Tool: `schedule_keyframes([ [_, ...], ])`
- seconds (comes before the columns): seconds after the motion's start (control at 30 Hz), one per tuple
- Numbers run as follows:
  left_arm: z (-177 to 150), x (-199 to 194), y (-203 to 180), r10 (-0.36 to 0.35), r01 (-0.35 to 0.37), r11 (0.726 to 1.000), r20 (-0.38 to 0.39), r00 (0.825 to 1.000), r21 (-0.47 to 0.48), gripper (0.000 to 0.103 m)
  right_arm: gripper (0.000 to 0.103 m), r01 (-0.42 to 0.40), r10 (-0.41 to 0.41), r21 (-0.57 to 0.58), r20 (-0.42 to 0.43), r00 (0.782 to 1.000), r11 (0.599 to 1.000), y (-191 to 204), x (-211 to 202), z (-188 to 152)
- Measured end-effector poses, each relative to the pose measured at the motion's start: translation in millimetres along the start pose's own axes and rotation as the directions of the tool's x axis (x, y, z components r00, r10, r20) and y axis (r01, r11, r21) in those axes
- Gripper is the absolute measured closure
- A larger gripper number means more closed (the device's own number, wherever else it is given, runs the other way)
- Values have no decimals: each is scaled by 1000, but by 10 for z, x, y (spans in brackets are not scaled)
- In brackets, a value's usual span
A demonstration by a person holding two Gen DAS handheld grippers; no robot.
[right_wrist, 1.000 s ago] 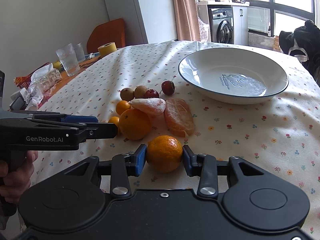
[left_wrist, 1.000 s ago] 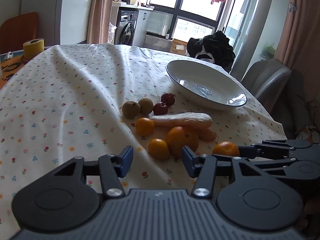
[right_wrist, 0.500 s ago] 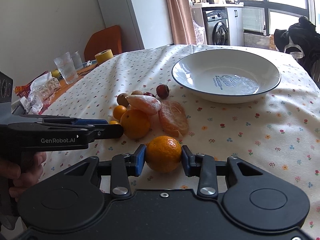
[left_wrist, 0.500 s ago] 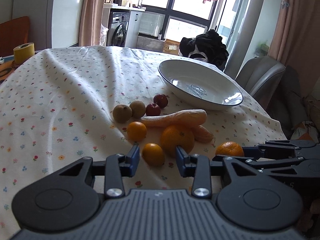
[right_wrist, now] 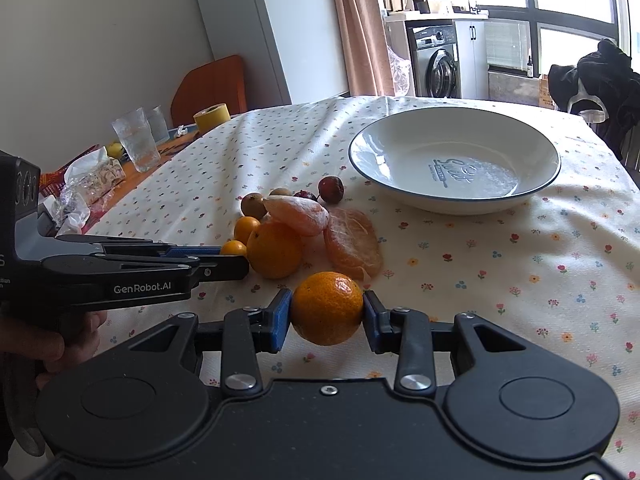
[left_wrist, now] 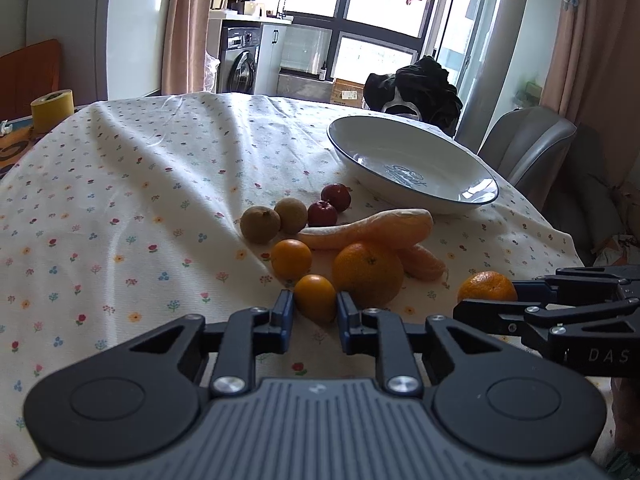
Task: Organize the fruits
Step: 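Grasp the large orange with the right tool while the left tool grasps a small orange, then carry both oranges over the white bowl and open both tools to drop them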
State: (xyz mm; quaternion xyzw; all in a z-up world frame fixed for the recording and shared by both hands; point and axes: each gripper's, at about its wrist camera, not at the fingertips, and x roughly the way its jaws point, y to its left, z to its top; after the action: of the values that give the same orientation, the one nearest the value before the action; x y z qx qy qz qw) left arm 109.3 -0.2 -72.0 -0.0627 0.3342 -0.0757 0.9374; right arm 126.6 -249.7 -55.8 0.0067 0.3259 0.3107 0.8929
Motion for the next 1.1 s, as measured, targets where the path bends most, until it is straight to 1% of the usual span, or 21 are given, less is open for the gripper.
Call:
schedule_keyframes([
  [0.4,114,-210,-87,0,0,1000,53,999,9,82,67,4,-4,0,38,999,1000,-37,-67,84],
  [0.63,255,-205,-242,4,-6,1000,68,998,22,82,67,1,-1,3,67,998,1000,-141,-95,161],
  [1.1,544,-98,-490,12,-15,1000,98,995,25,82,67,34,-37,31,118,992,999,-452,-59,395],
])
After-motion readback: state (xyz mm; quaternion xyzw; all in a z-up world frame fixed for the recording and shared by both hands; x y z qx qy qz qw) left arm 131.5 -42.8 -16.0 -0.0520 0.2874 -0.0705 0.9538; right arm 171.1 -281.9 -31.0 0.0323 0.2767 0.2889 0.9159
